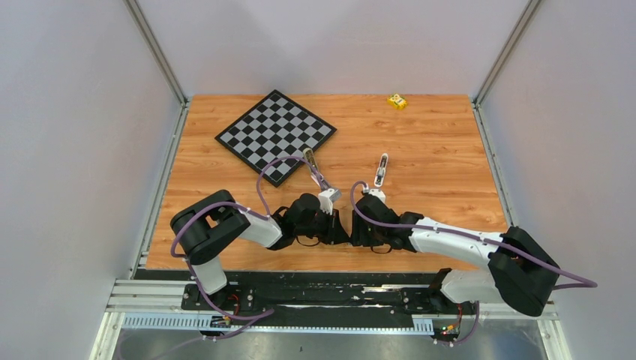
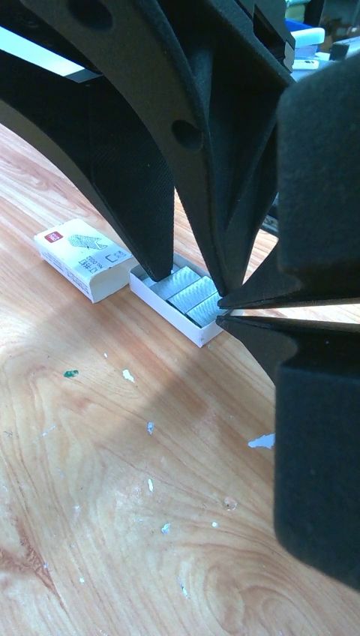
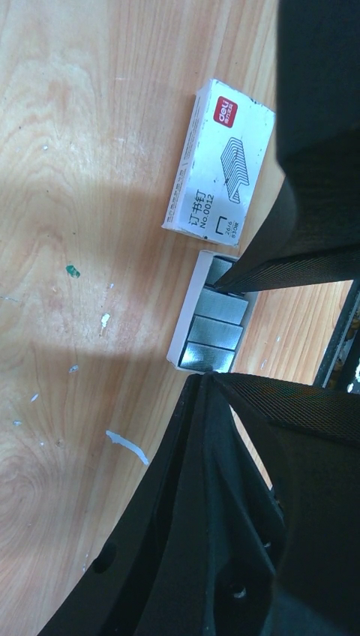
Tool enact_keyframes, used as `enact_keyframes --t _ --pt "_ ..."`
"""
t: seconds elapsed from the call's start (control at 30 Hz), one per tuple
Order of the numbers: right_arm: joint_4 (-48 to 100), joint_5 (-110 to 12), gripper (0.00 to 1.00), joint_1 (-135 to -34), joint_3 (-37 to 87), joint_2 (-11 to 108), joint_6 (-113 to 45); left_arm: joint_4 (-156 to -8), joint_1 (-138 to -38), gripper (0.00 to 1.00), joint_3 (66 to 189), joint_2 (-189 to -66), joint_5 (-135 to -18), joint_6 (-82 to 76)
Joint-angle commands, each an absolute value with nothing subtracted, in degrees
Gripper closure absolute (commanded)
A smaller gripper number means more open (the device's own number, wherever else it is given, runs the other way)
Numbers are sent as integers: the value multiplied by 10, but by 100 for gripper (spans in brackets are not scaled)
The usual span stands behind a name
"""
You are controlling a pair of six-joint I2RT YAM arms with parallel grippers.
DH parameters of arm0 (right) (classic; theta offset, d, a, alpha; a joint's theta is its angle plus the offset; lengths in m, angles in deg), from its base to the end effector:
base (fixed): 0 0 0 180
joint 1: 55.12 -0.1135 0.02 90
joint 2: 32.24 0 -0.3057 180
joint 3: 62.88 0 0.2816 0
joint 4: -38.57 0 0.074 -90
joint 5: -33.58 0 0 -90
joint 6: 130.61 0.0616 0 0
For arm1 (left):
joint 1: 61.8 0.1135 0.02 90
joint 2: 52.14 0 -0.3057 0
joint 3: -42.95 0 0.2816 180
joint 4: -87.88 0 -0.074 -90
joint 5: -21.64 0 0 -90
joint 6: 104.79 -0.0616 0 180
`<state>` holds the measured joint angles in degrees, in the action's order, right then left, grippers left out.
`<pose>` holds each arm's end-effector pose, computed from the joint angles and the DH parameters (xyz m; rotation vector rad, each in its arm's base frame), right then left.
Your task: Load the staples into the stapler
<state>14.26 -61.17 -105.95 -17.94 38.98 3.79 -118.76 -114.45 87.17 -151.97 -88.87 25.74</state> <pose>0.1682 0.1984 0.1736 -0.1053 2.5514 0.6041 0.1930 -0.2885 0.1185 0.4930 2.2906 -1.2873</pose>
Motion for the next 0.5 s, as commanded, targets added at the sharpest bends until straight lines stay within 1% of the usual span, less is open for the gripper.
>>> enact_keyframes --t 0.0,0.27,0.47 --pt "137 -616 53 -1055 -182 399 42 -1211 -1149 92 869 -1528 -893 256" --pt "172 -610 53 -1055 -190 375 21 -1211 -1149 92 870 -1530 -893 256" --pt "199 -607 53 -1056 -199 323 14 -1207 -1149 92 873 -1529 -893 255"
